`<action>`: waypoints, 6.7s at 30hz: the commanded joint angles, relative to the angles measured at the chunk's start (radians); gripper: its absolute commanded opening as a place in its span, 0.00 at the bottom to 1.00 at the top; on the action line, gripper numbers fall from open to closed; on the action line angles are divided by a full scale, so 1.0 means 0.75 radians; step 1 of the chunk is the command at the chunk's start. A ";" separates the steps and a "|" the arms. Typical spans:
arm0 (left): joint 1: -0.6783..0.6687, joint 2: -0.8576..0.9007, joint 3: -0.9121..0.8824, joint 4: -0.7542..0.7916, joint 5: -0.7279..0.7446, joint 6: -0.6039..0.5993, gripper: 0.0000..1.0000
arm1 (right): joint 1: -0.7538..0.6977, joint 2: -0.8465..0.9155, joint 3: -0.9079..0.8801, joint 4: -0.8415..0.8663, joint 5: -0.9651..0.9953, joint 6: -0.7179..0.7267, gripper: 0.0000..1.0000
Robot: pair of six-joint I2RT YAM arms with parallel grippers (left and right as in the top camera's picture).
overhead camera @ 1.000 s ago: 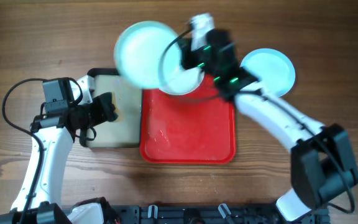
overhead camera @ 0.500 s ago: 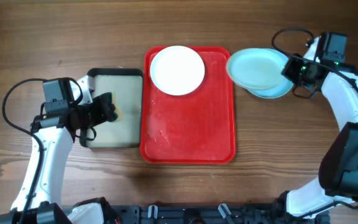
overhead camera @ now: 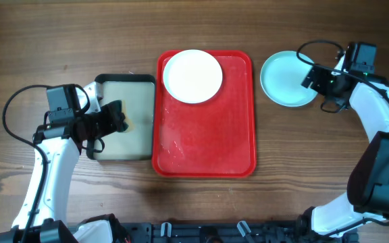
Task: Clean dirty plates on tray and stack at the side
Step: 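Lower the light-blue plate onto the first plate and release it, then move the right gripper to the white plate and grip its rim, then move the sponge with the left gripper onto the white plate and scrub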
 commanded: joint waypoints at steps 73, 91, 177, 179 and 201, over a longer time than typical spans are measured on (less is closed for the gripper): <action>-0.159 0.157 -0.004 0.110 -0.060 0.056 0.04 | 0.959 0.129 -0.013 0.157 0.127 0.311 0.04; -0.451 0.153 0.508 -0.157 -0.341 -0.015 0.04 | 0.887 0.129 -0.013 -0.026 -0.069 0.241 0.24; -0.914 0.776 0.525 0.123 0.003 -0.108 0.04 | 0.887 0.162 -0.013 0.030 -0.148 0.209 0.04; -0.889 0.685 0.608 0.064 -0.148 -0.108 0.04 | 0.887 0.162 -0.013 0.027 -0.148 0.209 0.04; -0.887 0.855 0.628 -0.365 -0.408 -0.229 0.04 | 0.887 0.162 -0.013 0.015 -0.149 0.213 0.04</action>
